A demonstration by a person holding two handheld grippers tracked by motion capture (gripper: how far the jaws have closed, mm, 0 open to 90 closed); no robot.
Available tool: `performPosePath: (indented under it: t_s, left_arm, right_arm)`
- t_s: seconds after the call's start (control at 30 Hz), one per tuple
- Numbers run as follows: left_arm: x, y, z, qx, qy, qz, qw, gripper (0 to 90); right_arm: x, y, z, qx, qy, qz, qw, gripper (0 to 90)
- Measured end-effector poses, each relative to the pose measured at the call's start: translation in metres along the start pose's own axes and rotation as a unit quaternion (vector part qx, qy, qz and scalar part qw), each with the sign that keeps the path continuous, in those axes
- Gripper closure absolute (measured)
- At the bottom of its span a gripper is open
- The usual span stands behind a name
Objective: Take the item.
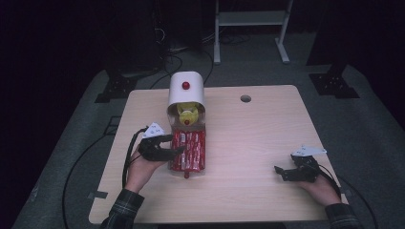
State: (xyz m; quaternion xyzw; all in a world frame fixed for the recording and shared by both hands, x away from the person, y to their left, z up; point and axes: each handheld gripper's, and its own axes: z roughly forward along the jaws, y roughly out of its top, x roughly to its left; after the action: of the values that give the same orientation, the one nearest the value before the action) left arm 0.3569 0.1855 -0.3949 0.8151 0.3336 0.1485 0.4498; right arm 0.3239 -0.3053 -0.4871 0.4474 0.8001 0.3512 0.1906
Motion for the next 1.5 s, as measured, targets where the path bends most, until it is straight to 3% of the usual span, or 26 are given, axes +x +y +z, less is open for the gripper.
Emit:
performPosePath:
  t_s: [0.53,1.0,1.17,1.5]
  left_arm:
    - [-0.007,0.006,0.021,0.012,-0.001,-0.002,0.9999,30.6]
    - [-0.013,0.006,0.042,0.035,-0.014,-0.001,0.9993,37.8]
    - [-0.015,0.004,0.049,0.059,-0.010,0.006,0.9982,40.9]
    - [-0.017,0.003,0.052,0.075,0.005,0.005,0.9972,48.5]
  right_arm:
    - [0.000,0.000,0.000,0.000,0.000,0.000,1.0000,11.4]
    - [0.000,0.000,0.000,0.000,0.000,0.000,1.0000,11.4]
    - [0.000,0.000,0.000,0.000,0.000,0.000,1.0000,11.4]
    - [0.000,0.000,0.000,-0.001,0.000,0.000,1.0000,11.4]
